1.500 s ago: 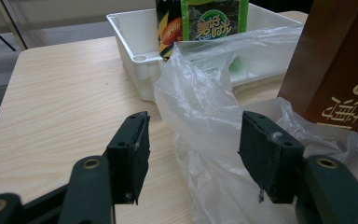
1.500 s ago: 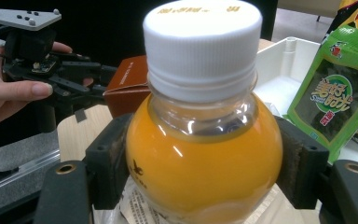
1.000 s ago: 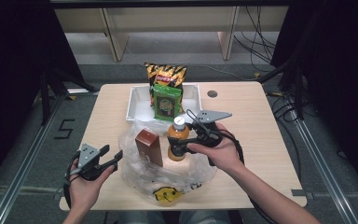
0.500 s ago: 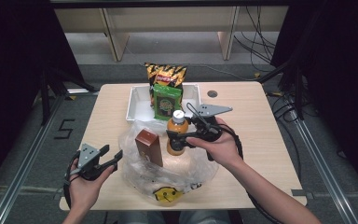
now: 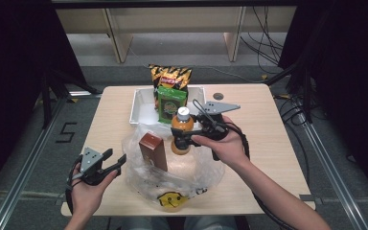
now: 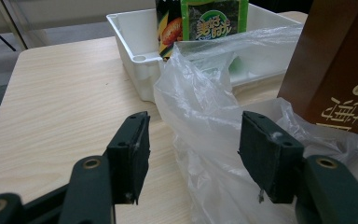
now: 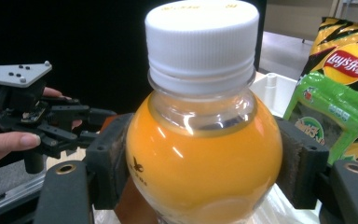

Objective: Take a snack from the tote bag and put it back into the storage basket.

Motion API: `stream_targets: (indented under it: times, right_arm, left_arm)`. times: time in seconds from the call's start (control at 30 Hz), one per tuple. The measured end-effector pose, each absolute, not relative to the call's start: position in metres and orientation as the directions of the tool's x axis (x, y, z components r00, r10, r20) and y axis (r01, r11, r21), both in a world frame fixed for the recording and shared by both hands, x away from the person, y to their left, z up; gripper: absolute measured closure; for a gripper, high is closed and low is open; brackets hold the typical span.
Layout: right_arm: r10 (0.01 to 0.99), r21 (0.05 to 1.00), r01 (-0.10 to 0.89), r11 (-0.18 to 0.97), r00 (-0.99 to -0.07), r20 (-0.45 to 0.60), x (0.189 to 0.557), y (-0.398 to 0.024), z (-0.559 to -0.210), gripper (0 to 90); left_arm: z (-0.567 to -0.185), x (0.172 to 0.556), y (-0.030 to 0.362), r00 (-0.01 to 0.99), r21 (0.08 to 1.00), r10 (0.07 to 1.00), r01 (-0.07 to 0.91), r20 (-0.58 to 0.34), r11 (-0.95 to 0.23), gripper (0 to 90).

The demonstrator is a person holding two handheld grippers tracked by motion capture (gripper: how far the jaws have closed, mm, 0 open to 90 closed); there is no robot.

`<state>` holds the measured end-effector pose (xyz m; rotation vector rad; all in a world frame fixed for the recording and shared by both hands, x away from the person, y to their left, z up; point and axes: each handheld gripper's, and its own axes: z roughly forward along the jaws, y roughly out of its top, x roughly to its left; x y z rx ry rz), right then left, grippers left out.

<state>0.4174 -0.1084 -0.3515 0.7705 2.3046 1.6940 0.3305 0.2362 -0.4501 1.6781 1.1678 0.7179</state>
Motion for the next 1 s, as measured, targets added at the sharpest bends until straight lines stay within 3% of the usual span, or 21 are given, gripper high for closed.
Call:
stream_targets:
  times: [1.0]
  right_arm:
    - [0.519,0.940,0.283,0.189,-0.842,0.149,0.436,-0.107,-0.341,31.1]
  left_arm:
    - [-0.451,0.331,0.235,0.379,0.918,0.924,0.380,-0.045,-0.111,42.4]
